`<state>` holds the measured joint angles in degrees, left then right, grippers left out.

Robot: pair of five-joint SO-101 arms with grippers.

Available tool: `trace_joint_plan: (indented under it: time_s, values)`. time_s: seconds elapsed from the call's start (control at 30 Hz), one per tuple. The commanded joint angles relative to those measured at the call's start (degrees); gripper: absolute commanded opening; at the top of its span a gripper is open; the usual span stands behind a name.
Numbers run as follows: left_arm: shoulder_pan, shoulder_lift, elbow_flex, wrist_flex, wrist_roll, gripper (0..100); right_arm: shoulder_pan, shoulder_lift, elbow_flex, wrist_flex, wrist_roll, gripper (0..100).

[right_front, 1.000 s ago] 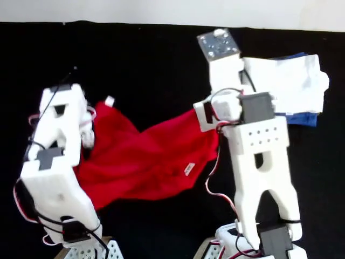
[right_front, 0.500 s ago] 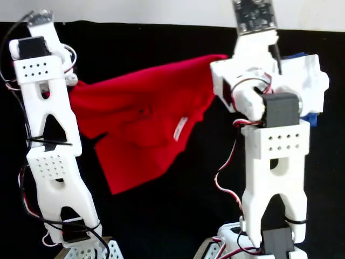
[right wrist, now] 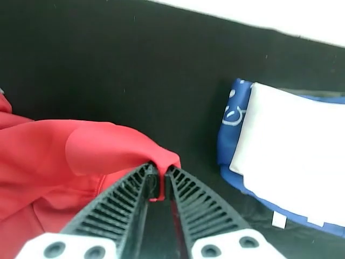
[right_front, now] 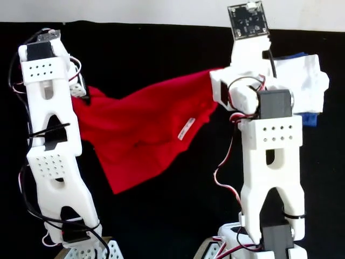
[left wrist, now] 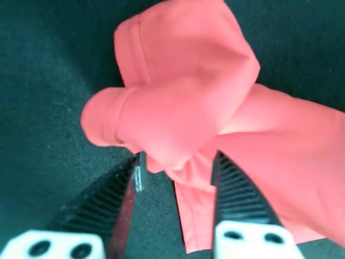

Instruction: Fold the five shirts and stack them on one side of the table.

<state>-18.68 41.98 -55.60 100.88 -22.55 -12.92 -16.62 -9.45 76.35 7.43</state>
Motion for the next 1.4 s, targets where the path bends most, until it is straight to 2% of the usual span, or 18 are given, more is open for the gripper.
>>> trace_joint_plan:
  time_s: [0.0, 0.1, 0.2, 0.4, 0.5, 0.63, 0.8, 1.1, 1.33, 1.37]
  values:
    - [0.0, -5.9, 0.2, 0.8, 0.4, 22, 0.8, 0.0, 0.0, 0.2, 0.6, 0.5]
    - [0.7, -13.7, 3.9, 0.8, 0.4, 22, 0.8, 0.2, 0.0, 0.2, 0.6, 0.5]
    - [2.8, -23.4, 12.8, 0.9, 0.4, 22, 0.8, 0.3, 0.0, -0.1, 0.6, 0.5]
    - [13.5, -42.1, 44.6, 0.2, 0.3, 22, 0.7, 0.3, 0.0, -0.3, 0.6, 0.5]
    - [17.0, -45.8, 58.2, -7.8, 0.4, 22, 0.7, 0.3, 0.0, -0.3, 0.6, 0.5]
    - [17.1, -44.4, 69.6, -20.9, 0.3, 22, 0.7, 0.3, 0.0, 0.0, 0.6, 0.5]
    - [17.0, -36.0, 71.8, -27.8, 0.4, 22, 0.7, 0.2, 0.0, 0.2, 0.6, 0.5]
    - [16.2, -22.3, 64.5, -28.6, 0.5, 21, 0.7, 0.2, 0.0, 0.2, 0.6, 0.5]
    - [15.1, -21.9, 60.7, -28.6, 0.5, 1, 0.7, 0.3, 0.0, 0.2, 0.6, 0.5]
    - [15.1, -21.9, 60.3, -28.6, 0.5, 1, 0.7, 0.3, 0.0, 0.2, 0.6, 0.5]
